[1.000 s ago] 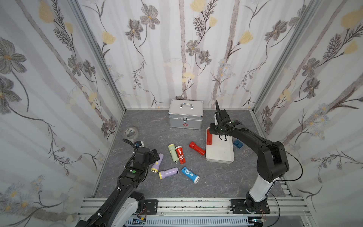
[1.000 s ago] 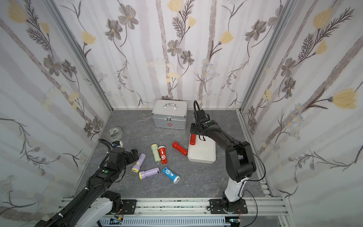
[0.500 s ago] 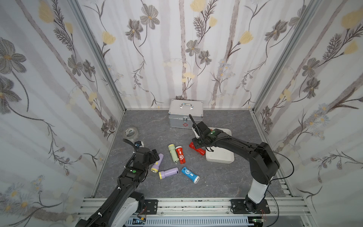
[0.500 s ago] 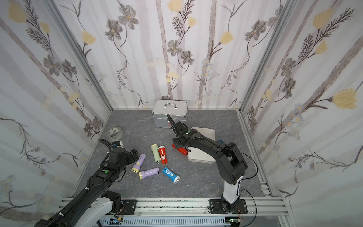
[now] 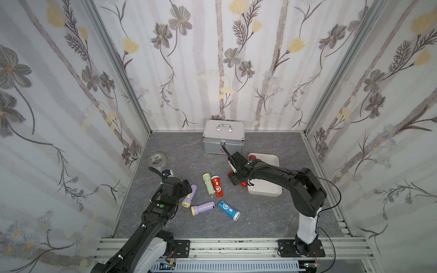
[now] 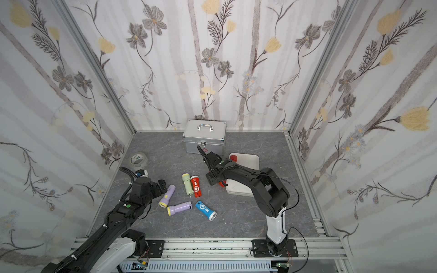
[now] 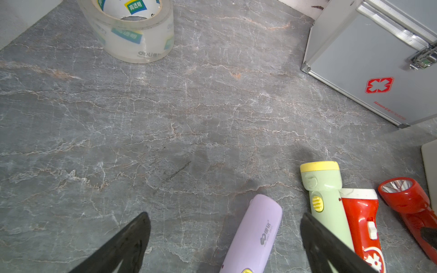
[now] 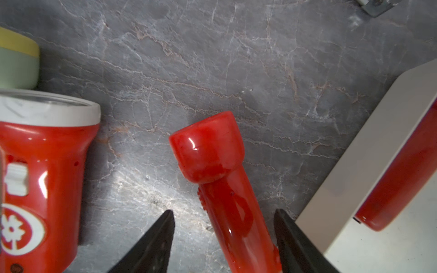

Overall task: Put the flashlights into the storage boxes
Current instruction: Pick up the flashlight from the center of the board.

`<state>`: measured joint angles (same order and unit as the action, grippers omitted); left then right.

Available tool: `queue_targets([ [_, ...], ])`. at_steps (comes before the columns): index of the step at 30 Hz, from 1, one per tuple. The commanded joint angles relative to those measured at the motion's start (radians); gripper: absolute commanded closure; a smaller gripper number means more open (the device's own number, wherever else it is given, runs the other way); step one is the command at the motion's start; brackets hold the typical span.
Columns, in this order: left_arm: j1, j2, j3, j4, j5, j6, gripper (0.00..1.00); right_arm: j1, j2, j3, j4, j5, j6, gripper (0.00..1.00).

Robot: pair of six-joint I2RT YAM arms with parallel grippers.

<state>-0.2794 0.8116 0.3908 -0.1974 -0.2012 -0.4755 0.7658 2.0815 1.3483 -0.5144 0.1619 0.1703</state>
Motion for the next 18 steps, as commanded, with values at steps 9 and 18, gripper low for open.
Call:
queue_targets([
  [9, 0.001, -0.001, 0.0, 0.023, -0.013, -0.005, 0.0, 0.001, 0.043, -0.015, 0.052, -0.01, -0.007, 0.37],
  [18, 0.001, -0.003, 0.0, 0.022, -0.015, -0.006, 0.0, 0.044, 0.065, -0.014, 0.076, -0.016, 0.017, 0.49],
])
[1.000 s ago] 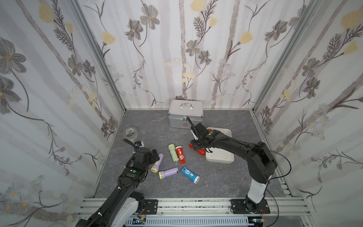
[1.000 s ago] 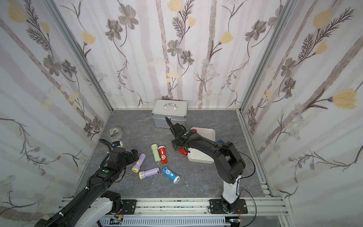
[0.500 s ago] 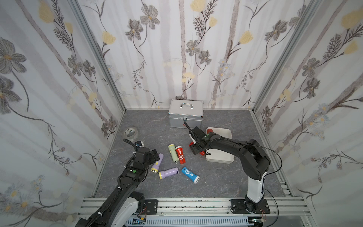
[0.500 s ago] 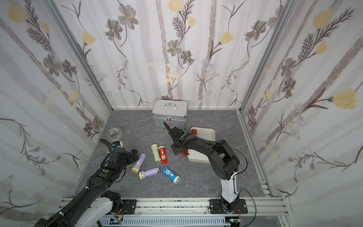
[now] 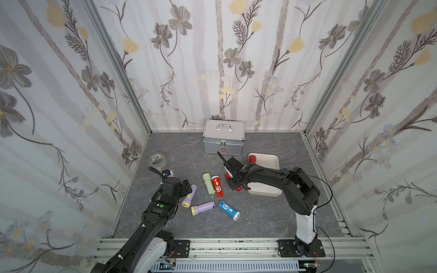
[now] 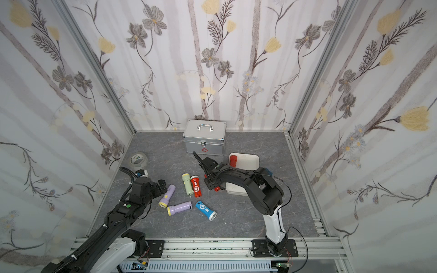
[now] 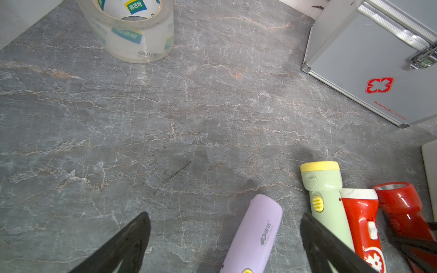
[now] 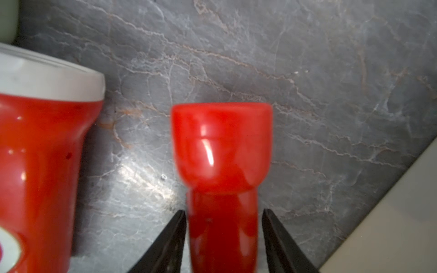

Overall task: Put the flashlights into the storage boxes
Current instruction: Pick up the flashlight from the center of the board.

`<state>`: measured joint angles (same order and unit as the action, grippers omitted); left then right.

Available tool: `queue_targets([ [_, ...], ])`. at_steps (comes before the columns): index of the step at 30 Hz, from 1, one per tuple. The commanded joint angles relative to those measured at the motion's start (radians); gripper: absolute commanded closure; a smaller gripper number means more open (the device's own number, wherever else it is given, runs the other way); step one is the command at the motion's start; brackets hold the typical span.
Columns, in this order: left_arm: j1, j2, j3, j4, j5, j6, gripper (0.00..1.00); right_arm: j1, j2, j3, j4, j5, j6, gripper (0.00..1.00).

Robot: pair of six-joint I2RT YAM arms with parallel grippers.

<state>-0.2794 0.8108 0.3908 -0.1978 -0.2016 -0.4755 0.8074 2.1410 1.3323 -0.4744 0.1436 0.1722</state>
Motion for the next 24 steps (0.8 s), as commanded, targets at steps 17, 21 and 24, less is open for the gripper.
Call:
queue_targets([
  [17, 0.001, -0.006, -0.001, 0.021, -0.017, -0.007, 0.0, -0.018, -0.132, -0.005, 0.068, -0.024, 0.152, 0.64],
  [21, 0.001, -0.001, 0.0, 0.043, 0.024, -0.009, 0.0, -0.071, -0.217, -0.039, 0.094, -0.066, 0.223, 0.66],
  [24, -0.035, 0.008, 0.006, 0.082, 0.091, 0.003, 0.0, -0.119, -0.305, -0.096, 0.125, -0.087, 0.275, 0.67],
])
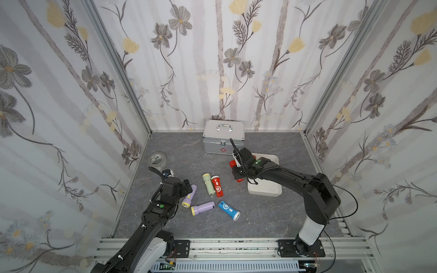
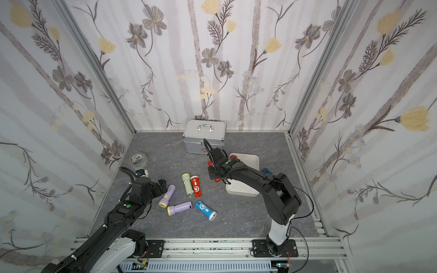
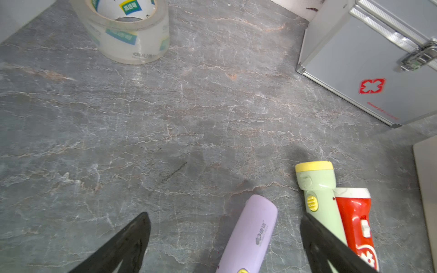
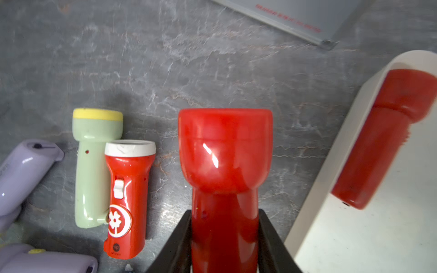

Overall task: Put the flashlights into the storage boxes
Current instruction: Pick up the flashlight from the center of the board, then place the flashlight at the storage box.

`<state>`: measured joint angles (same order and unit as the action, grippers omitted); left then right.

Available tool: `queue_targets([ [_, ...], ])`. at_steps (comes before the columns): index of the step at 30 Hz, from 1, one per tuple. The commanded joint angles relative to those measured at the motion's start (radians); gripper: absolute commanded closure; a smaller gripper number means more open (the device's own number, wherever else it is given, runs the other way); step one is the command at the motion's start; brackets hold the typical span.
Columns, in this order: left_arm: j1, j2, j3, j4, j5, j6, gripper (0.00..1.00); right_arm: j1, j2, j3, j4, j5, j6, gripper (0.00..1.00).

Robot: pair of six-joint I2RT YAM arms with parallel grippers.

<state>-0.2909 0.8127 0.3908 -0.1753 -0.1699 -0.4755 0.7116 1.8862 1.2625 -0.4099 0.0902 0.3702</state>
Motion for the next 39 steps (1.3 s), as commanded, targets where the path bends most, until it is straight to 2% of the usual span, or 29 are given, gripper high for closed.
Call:
queue_targets([
  [1, -0.052, 0.016, 0.017, 0.054, 0.043, 0.005, 0.0, -0.046, -0.08, -0.051, 0.075, -0.042, 0.095, 0.67],
  [5, -0.175, 0.08, 0.067, 0.036, 0.004, 0.007, 0.0, -0.156, -0.197, -0.162, 0.113, -0.05, 0.15, 0.68],
  [9, -0.289, 0.19, 0.117, 0.019, -0.061, 0.066, 0.0, -0.285, -0.265, -0.261, 0.137, -0.075, 0.153, 0.68],
  [15, -0.309, 0.272, 0.145, -0.002, -0.042, 0.084, 0.0, -0.412, -0.215, -0.301, 0.17, -0.117, 0.103, 0.68],
  [28, -0.308, 0.157, 0.075, 0.04, -0.075, 0.09, 0.0, -0.444, 0.073, -0.123, 0.177, -0.128, 0.044, 0.67],
  [39, -0.307, 0.161, 0.081, 0.033, -0.083, 0.092, 0.0, -0.437, 0.156, -0.053, 0.168, -0.174, 0.056, 0.66],
])
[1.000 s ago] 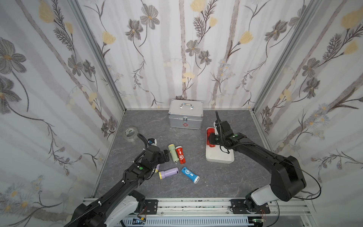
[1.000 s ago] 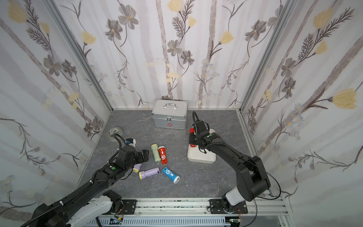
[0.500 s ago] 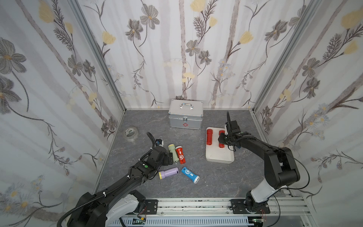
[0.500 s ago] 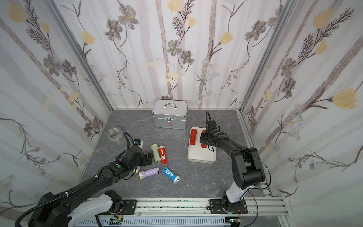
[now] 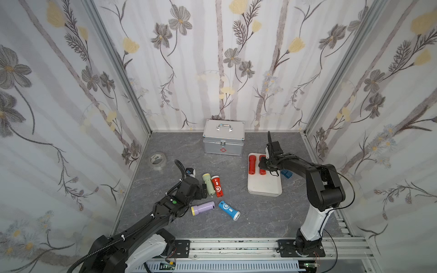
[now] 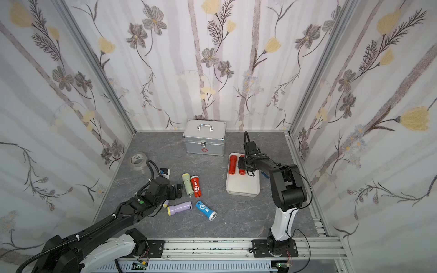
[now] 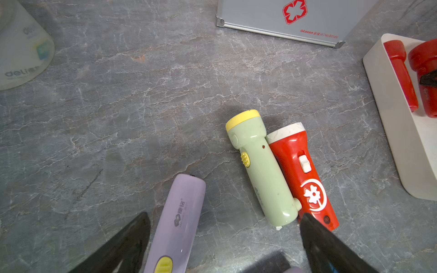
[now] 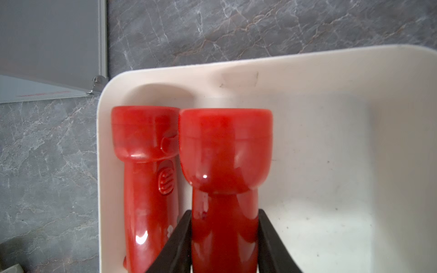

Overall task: Put the flashlights into the storage boxes
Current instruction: Place the flashlight at the storage box.

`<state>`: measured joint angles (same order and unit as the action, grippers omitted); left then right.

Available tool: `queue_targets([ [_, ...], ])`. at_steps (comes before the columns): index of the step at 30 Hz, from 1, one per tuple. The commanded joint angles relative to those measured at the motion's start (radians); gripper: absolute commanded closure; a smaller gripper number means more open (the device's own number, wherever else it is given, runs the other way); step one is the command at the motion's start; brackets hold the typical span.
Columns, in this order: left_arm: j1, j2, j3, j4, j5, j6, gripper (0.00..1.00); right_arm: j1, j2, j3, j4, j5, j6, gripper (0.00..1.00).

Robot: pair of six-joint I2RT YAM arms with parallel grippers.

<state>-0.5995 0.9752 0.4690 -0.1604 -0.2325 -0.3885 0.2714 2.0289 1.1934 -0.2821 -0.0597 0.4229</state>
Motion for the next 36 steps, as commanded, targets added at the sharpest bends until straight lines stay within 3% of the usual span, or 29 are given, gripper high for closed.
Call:
queue_targets([
  [1, 0.001, -0.003, 0.003, 0.018, -0.021, 0.005, 0.0, 0.004, 0.021, 0.02, 0.039, -0.025, 0.003, 0.66],
  [24, 0.002, -0.007, 0.0, 0.015, -0.027, 0.005, 0.0, 0.018, 0.086, 0.074, 0.014, -0.032, 0.042, 0.62],
  [36, 0.002, -0.006, 0.0, 0.016, -0.029, 0.004, 0.0, 0.022, 0.08, 0.083, 0.003, -0.022, 0.037, 0.52],
])
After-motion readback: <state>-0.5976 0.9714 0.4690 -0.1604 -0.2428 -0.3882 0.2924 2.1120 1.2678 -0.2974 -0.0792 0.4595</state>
